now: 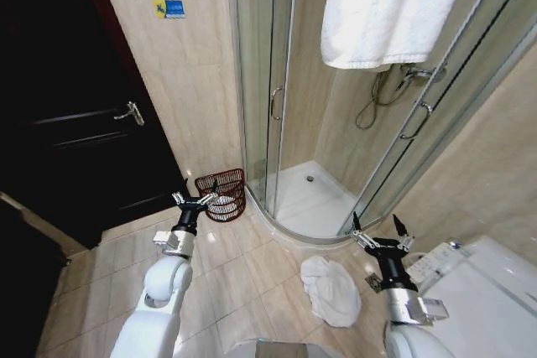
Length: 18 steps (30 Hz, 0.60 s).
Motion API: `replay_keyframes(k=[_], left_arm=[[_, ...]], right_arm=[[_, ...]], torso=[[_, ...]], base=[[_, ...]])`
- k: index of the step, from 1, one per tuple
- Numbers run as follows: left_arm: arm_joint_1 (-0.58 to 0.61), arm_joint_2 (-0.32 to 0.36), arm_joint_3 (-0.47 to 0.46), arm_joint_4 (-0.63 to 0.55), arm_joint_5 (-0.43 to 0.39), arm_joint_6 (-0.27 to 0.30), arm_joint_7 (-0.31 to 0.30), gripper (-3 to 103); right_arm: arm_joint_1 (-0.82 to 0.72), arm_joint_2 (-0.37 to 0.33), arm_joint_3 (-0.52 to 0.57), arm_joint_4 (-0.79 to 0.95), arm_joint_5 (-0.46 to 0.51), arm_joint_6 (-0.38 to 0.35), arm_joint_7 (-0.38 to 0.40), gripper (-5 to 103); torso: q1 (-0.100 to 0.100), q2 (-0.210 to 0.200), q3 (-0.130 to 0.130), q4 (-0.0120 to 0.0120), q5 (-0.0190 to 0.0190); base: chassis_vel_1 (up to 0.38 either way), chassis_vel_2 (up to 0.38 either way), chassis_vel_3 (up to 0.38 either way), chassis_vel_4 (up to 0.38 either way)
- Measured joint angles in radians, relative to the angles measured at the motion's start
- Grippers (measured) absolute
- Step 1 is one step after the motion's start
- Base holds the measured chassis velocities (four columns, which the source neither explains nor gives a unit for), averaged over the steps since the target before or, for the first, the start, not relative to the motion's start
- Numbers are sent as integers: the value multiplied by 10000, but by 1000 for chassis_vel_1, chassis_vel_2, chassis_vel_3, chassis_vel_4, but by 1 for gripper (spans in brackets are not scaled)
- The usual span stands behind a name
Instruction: Discard the used towel into the hamper.
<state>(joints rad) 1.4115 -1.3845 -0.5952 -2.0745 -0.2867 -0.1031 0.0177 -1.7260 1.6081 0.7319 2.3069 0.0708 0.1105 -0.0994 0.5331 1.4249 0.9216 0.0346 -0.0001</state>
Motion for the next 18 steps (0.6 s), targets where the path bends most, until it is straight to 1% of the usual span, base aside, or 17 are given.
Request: replay_keyframes(k=[1, 2, 3, 5, 6, 9, 10, 12, 13, 14, 15, 16, 17, 18], left_arm=[[69, 0, -70, -8, 0, -86, 1, 100], [69, 0, -70, -8, 0, -86, 1, 100], [111, -9, -144, -9, 1, -151, 6, 100], [239, -39, -373, -10, 11, -295, 41, 100], [239, -39, -373, -10, 11, -295, 41, 100], [403, -70, -683, 35, 46, -529, 78, 100], [403, -70, -683, 35, 46, -529, 78, 100], [590, -79, -981, 93, 50, -666, 93, 100], [684, -69, -1105, 146, 50, -764, 98, 100], [746, -58, -1193, 198, 50, -835, 98, 100], [746, -58, -1193, 198, 50, -835, 98, 100], [806, -46, -1263, 245, 53, -900, 104, 100], [923, -56, -1413, 370, 61, -1027, 145, 100], [954, -108, -1481, 427, 79, -1070, 164, 100]], right_arm=[[454, 0, 17, -24, -54, -219, 0, 100], [454, 0, 17, -24, -54, -219, 0, 100], [770, 0, 35, -22, -99, -365, -9, 100], [1741, 0, 51, 10, -126, -870, 73, 100], [1741, 0, 51, 10, -126, -870, 73, 100], [2796, -3, 15, -45, -87, -1276, 322, 100], [2796, -3, 15, -45, -87, -1276, 322, 100], [3710, -316, -76, -319, 76, -1398, 569, 100], [4083, -586, -121, -518, 174, -1385, 617, 100], [4288, -805, -149, -660, 275, -1339, 627, 100], [4288, -805, -149, -660, 275, -1339, 627, 100], [4466, -1036, -172, -797, 395, -1286, 631, 100], [4798, -1464, -199, -1028, 705, -1216, 635, 100], [5031, -1732, -200, -1164, 942, -1201, 665, 100]], torso=[[2, 5, 4, 0, 1], [2, 5, 4, 0, 1], [2, 5, 4, 2, 0], [2, 2, 3, 2, 0], [2, 2, 3, 2, 0], [-2, -11, -3, 2, 0], [-2, -11, -3, 2, 0], [-9, -25, -11, 2, 0], [-12, -31, -14, 2, 1], [-14, -35, -16, 4, 0], [-14, -35, -16, 4, 0], [-15, -39, -18, 3, 1], [-19, -47, -21, 3, 3], [-21, -51, -23, 1, 3]], base=[[0, 0, 0, 0], [0, 0, 0, 0], [0, 0, 0, 0], [0, 0, 0, 0], [0, 0, 0, 0], [0, 0, 0, 0], [0, 0, 0, 0], [0, 0, 0, 0], [0, 0, 0, 0], [0, 0, 0, 0], [0, 0, 0, 0], [0, 0, 0, 0], [0, 0, 0, 0], [0, 0, 0, 0]])
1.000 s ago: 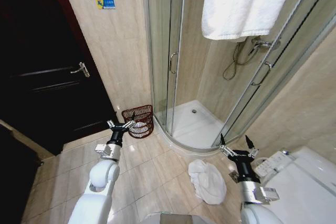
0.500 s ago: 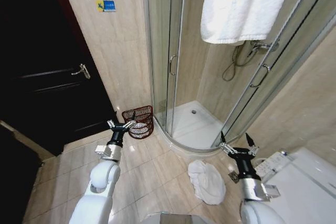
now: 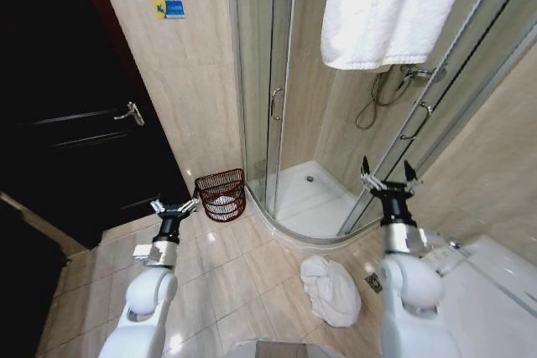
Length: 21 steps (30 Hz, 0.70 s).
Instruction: Discard the used towel into the hamper.
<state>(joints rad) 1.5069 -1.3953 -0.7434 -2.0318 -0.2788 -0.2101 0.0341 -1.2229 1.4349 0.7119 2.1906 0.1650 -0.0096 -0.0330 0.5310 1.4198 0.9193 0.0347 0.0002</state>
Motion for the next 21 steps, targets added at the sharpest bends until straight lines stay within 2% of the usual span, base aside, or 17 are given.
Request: replay_keyframes(k=[1, 3, 6, 8, 10, 14, 18, 19, 21], left_arm=[[0, 0, 0, 0, 0, 0, 0, 100], [33, -275, -126, 69, 35, -42, 12, 100], [59, -440, -184, 70, 54, -43, 8, 100], [66, -540, -151, 70, 140, -43, 2, 100], [53, -534, -112, 70, 164, -42, 3, 100], [-31, -490, 20, 70, 293, -15, 6, 100], [-161, -430, 140, 126, 378, -2, 6, 100], [-311, -369, 281, 244, 491, 6, 6, 100], [-369, -368, 349, 308, 573, 6, 7, 100]], right_arm=[[0, 0, 0, 0, 0, 0, 0, 100], [713, -618, 26, -332, 421, -21, 159, 100], [1241, -1006, 68, -538, 666, -132, 261, 100], [1911, -1609, 176, -646, 1078, -513, 471, 100], [2062, -1774, 202, -636, 1193, -651, 540, 100], [3138, -2620, 126, -518, 1887, -1502, 822, 100], [3508, -2883, 63, -532, 2128, -1609, 851, 100], [3936, -3238, -48, -703, 2427, -1592, 851, 100], [4406, -3522, -212, -951, 2600, -1460, 844, 100]], torso=[[0, 0, 0, 0, 0], [-5, -7, -6, 0, -2], [-8, -13, -9, 1, 0], [-9, -21, -12, 3, 3], [-9, -23, -13, 1, 0], [-17, -32, -20, 1, 1], [-18, -35, -21, 1, 2], [-20, -38, -23, 0, 0], [-21, -41, -24, -3, 0]], base=[[0, 0, 0, 0], [0, 0, 0, 0], [0, 0, 0, 0], [0, 0, 0, 0], [0, 0, 0, 0], [0, 0, 0, 0], [0, 0, 0, 0], [0, 0, 0, 0], [0, 0, 0, 0]])
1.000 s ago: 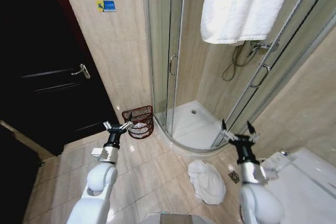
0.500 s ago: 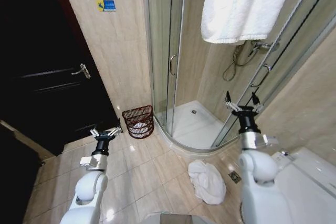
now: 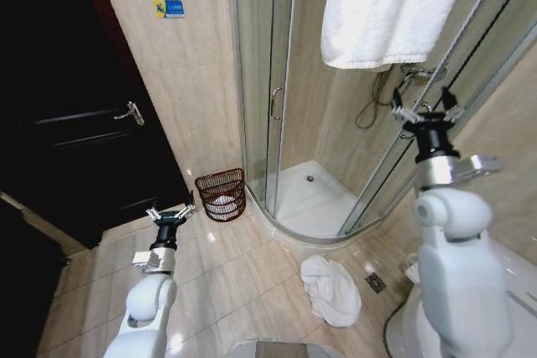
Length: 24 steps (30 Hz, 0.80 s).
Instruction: Discard the used towel into the hamper.
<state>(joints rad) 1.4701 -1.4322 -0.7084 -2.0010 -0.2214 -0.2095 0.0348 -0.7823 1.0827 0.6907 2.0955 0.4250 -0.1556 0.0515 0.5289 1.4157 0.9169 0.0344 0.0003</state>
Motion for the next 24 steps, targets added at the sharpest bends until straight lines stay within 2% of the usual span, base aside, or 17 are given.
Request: replay_keyframes(k=[5, 7, 11, 15, 17, 21, 24], left_arm=[[-11, -111, 41, 60, 138, -1, -9, 100], [-43, -131, -10, 58, 161, -2, -13, 100], [-66, -117, -135, 22, 134, -2, -15, 100], [-23, -23, -399, -23, -9, -50, -11, 100], [-15, -12, -431, -22, -13, -76, -9, 100], [94, 129, -716, 7, -82, -287, 20, 100], [125, 161, -810, 37, -149, -370, 23, 100]], right_arm=[[1367, -563, -480, -501, 571, 143, -4, 100], [2419, -1080, -841, -882, 1018, 58, -36, 100], [3521, -1558, -1306, -1306, 1256, -6, -50, 100], [5656, -2145, -2485, -1990, 1766, -417, 304, 100], [5887, -2183, -2651, -2074, 1826, -472, 362, 100], [7799, -2272, -4219, -3030, 2262, -866, 982, 100], [8529, -2155, -4706, -3485, 2321, -901, 1186, 100]], torso=[[0, -6, -2, 6, -1], [-2, -8, -3, 5, 0], [-4, -9, -5, 2, -2], [-6, -13, -8, 2, -6], [-6, -13, -7, 3, -6], [-6, -16, -8, 4, -3], [-6, -16, -9, 5, -4]], base=[[0, 0, 0, 0], [0, 0, 0, 0], [0, 0, 0, 0], [0, 0, 0, 0], [0, 0, 0, 0], [0, 0, 0, 0], [0, 0, 0, 0]])
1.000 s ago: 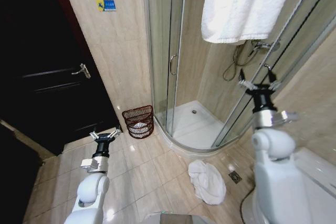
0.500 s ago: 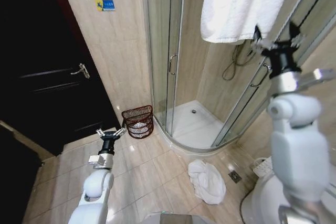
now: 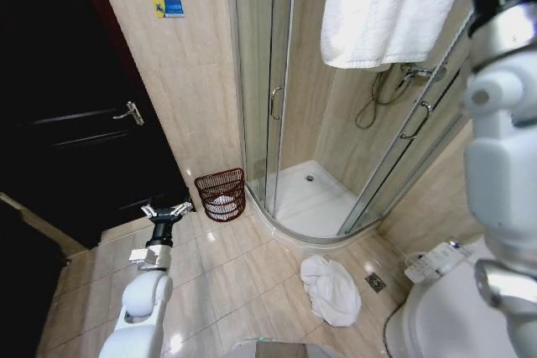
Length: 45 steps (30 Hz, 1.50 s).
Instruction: Discard the used towel into the hamper.
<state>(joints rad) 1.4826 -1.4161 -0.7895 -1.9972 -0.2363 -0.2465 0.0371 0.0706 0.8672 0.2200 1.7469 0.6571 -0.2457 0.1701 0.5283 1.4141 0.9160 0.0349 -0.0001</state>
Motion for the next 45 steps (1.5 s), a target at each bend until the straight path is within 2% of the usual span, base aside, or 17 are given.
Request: replay_keyframes(k=[1, 4, 9, 22, 23, 25, 29, 31, 33, 34, 37, 40, 43, 44, 45], left_arm=[[0, 0, 0, 0, 0, 0, 0, 100], [30, 22, -99, 124, -94, -180, 3, 100], [-20, 69, -104, 290, -116, -345, 4, 100], [-105, 213, -294, 506, -269, -606, 3, 100], [-95, 230, -318, 544, -287, -665, 1, 100], [-95, 249, -348, 576, -303, -713, -1, 100], [-134, 265, -400, 591, -323, -751, -5, 100], [-137, 261, -403, 591, -324, -776, -10, 100], [-134, 258, -403, 591, -327, -837, -19, 100], [-134, 258, -403, 591, -327, -837, -19, 100], [-149, 277, -418, 589, -332, -880, -22, 100], [-156, 281, -431, 588, -333, -900, -24, 100], [-130, 296, -401, 588, -319, -981, -26, 100], [-130, 296, -401, 588, -319, -981, -26, 100], [-122, 296, -382, 588, -318, -990, -26, 100]], right_arm=[[0, 0, 0, 0, 0, 0, 0, 100], [1213, 446, -759, -708, 117, -205, 658, 100], [1912, 785, -1330, -1185, 129, -467, 1088, 100], [2864, 1507, -2173, -2578, 42, -650, 1672, 100], [2877, 1541, -2190, -2646, 38, -652, 1698, 102], [2890, 1575, -2204, -2719, 36, -652, 1707, 99], [2979, 1662, -2286, -3033, 60, -408, 1659, 79], [2989, 1664, -2292, -3073, 61, -372, 1651, 79], [2990, 1651, -2292, -3085, 71, -352, 1648, 68], [2990, 1651, -2292, -3085, 71, -352, 1648, 68], [2983, 1632, -2266, -3080, 84, -346, 1635, 51], [2973, 1632, -2252, -3079, 89, -346, 1618, 46], [2899, 1678, -2232, -3170, 76, -316, 1570, 30], [2899, 1678, -2232, -3170, 76, -316, 1570, 30], [2878, 1687, -2231, -3206, 83, -307, 1572, 24]], torso=[[0, 0, 0, 0, 0], [0, -1, -1, -1, -1], [-2, -2, -2, -1, -2], [-2, -5, -3, 0, 0], [-2, -5, -3, -1, 0], [-3, -5, -3, -2, 1], [-3, -5, -4, -2, 1], [-3, -5, -4, -2, 1], [-3, -6, -4, -2, 1], [-3, -6, -4, -2, 1], [-3, -6, -4, -3, 1], [-3, -6, -4, -3, 1], [-4, -6, -5, -2, 1], [-4, -6, -5, -2, 1], [-3, -6, -4, -1, 0]], base=[[0, 0, 0, 0], [0, 0, 0, 0], [0, 0, 0, 0], [0, 0, 0, 0], [0, 0, 0, 0], [0, 0, 0, 0], [0, 0, 0, 0], [0, 0, 0, 0], [0, 0, 0, 0], [0, 0, 0, 0], [0, 0, 0, 0], [0, 0, 0, 0], [0, 0, 0, 0], [0, 0, 0, 0], [0, 0, 0, 0]])
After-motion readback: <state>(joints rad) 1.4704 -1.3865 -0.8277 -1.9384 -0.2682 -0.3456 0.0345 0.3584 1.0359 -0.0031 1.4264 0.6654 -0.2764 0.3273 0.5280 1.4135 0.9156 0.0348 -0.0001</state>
